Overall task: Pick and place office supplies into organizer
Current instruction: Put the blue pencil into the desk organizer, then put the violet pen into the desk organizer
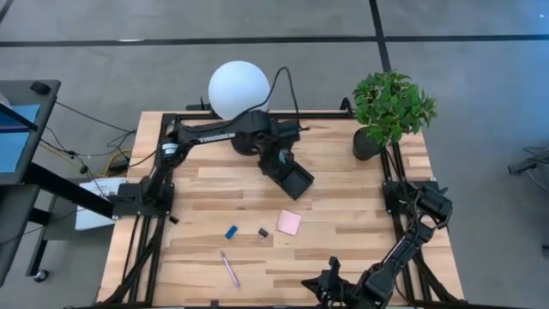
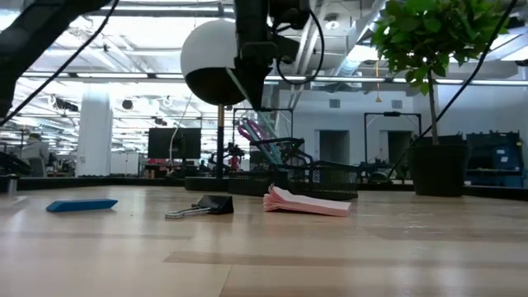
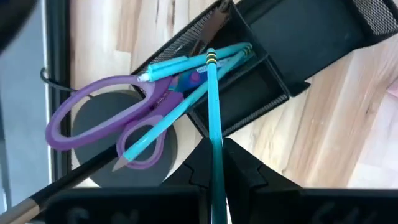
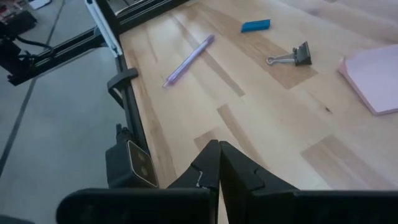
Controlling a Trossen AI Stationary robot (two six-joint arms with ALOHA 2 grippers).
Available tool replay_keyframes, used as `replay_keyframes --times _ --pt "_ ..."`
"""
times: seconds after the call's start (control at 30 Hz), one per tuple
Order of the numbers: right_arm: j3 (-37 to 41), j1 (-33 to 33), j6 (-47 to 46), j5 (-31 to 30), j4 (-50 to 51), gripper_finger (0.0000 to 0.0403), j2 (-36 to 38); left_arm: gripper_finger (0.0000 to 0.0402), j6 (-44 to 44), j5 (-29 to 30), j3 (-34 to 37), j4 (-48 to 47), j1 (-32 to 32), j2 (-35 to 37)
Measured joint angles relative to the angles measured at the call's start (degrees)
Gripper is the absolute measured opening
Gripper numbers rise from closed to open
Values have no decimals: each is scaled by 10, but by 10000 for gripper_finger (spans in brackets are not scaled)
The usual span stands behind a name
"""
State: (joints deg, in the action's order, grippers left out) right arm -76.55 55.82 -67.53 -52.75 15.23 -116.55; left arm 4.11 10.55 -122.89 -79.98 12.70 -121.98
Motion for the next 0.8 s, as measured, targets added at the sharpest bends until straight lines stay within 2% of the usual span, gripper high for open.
replay_keyframes --times 0.3,0.4,0.63,0.8 --pt "0 0 0 -4 9 1 0 6 42 -35 -120 -73 22 -93" --pt "0 0 0 -4 10 1 0 10 41 -55 -111 -66 32 -107" --pt "0 0 0 -4 10 1 0 82 43 -24 -104 -53 33 -115" --pt "0 0 0 -5 11 1 0 119 44 1 -105 -31 26 -113"
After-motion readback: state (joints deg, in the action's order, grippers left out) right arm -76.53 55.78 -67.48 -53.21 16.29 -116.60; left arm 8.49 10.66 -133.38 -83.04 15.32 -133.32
